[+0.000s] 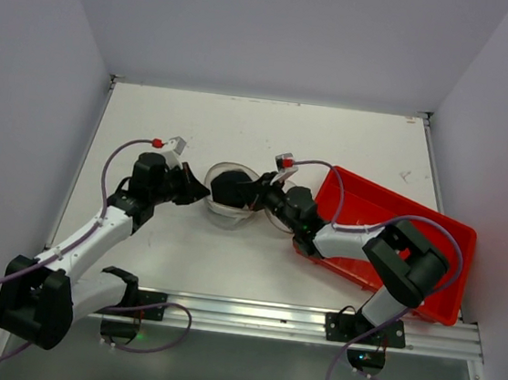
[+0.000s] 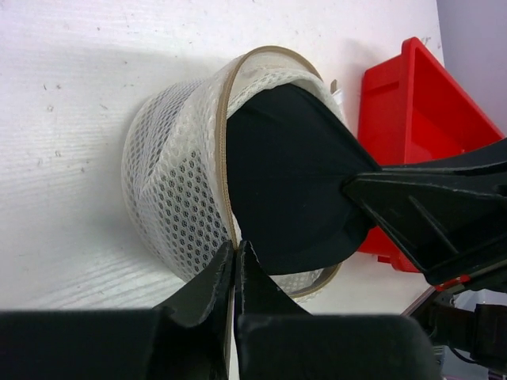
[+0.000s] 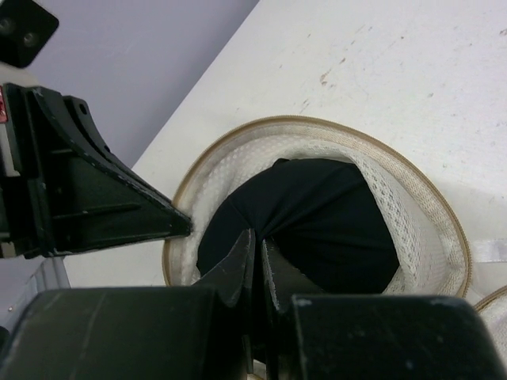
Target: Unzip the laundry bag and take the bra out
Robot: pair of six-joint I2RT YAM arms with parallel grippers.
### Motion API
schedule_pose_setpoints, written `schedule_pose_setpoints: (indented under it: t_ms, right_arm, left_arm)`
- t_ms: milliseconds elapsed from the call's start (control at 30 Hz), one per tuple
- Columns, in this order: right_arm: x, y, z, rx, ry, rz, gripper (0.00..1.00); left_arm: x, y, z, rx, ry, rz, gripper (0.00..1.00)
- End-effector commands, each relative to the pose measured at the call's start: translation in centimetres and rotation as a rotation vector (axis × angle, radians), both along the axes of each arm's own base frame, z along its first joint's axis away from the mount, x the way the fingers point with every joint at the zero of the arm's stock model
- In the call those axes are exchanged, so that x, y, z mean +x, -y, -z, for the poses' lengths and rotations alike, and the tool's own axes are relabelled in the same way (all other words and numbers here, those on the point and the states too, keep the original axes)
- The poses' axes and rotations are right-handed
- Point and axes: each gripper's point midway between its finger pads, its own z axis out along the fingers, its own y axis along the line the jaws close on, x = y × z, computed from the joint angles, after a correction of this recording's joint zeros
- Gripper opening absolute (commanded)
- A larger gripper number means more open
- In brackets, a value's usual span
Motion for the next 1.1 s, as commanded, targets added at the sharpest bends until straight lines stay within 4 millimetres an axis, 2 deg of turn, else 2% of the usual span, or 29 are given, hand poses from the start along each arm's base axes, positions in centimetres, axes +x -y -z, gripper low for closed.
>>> schedule_pose_setpoints:
  t_ms: [0, 167, 233, 433, 533, 700, 800, 1067]
  right_arm:
    - [1.4, -0.6, -5.0, 0.129, 0.064, 0.02, 0.0]
    - [3.2, 0.7, -6.8, 0.216, 0.026, 0.063, 0.0]
    - [4.1, 1.2, -7.7, 0.245, 0.023, 0.08, 0.0]
    - [4.9, 1.2, -9.9, 0.263, 0.02, 0.071, 0.0]
    - [4.8, 1.3, -10.9, 0.271, 0.027, 0.057, 0.0]
    - [4.2, 0.5, -12.0, 0.241, 0.046, -0.018, 0.0]
    - [3.4, -0.3, -12.1, 0.212, 0.053, -0.082, 0.0]
    - [1.5, -0.4, -12.3, 0.193, 0.076, -0.165, 0.0]
  left_arm:
    - [0.4, -0.1, -0.5, 0.002, 0.05, -0.004, 0.0]
    - [0.3, -0.8, 1.0, 0.034, 0.025, -0.03, 0.0]
    - [0.6, -0.7, 0.9, 0.028, 0.045, -0.03, 0.0]
    - [0.8, -1.0, 1.7, 0.048, 0.032, -0.049, 0.0]
    - [0.9, -1.2, 1.9, 0.056, 0.028, -0.06, 0.0]
    - [1.2, -1.5, 2.4, 0.065, 0.012, -0.081, 0.0]
    - [1.5, -1.7, 2.3, 0.064, 0.008, -0.102, 0.0]
    - [2.8, -1.8, 1.7, 0.052, -0.004, -0.144, 0.0]
